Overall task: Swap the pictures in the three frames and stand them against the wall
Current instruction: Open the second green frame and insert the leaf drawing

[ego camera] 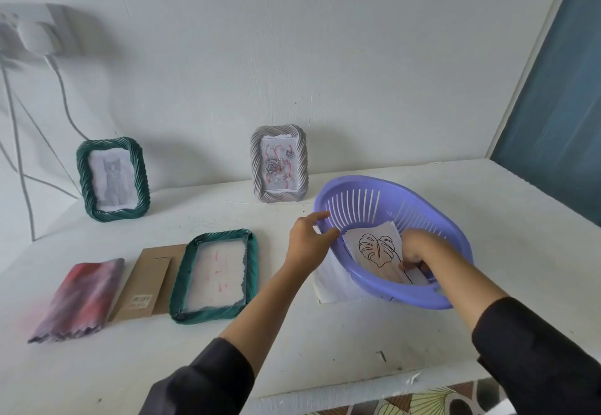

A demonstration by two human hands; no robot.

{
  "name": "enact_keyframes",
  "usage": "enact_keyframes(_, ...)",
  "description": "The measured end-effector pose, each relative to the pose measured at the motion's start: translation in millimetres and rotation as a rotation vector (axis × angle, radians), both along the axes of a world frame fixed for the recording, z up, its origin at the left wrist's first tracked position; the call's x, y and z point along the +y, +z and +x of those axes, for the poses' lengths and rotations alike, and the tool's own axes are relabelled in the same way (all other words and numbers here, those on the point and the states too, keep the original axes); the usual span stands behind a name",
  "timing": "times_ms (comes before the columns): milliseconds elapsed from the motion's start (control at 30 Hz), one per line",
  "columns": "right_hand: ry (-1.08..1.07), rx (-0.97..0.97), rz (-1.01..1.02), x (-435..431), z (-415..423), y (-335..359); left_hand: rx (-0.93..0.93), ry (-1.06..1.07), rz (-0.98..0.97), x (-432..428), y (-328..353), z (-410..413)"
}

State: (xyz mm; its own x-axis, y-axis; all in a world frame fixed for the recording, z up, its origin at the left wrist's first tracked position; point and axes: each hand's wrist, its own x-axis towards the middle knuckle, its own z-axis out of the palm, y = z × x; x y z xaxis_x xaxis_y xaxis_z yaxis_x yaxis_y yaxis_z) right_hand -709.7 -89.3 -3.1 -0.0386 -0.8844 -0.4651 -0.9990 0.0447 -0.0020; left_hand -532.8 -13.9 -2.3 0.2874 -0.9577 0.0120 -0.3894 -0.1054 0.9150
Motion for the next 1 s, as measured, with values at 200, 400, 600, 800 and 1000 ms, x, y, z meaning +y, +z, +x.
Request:
enact_keyframes(200,0.025,0.037,-0.1,-3,0,0,0.003,-0.002,-0.001,2,2,0)
enact_keyframes(400,0.004,0.07,-0.185,-1,-3,4,0.029,-0.02,-0.003,3,3,1)
enact_keyframes(600,-0.062,-0.021,-0.249,9,-3,20,-0.003,-0.006,0.023,0,-2,2)
enact_keyframes(800,-0.015,-0.254,-0.605,50,20,79,0.118,0.055,-0.148,16,19,3)
enact_keyframes(1000,0.349,-0.282,-0.719,114,112,101,0.691,-0.068,-0.014,36,49,31)
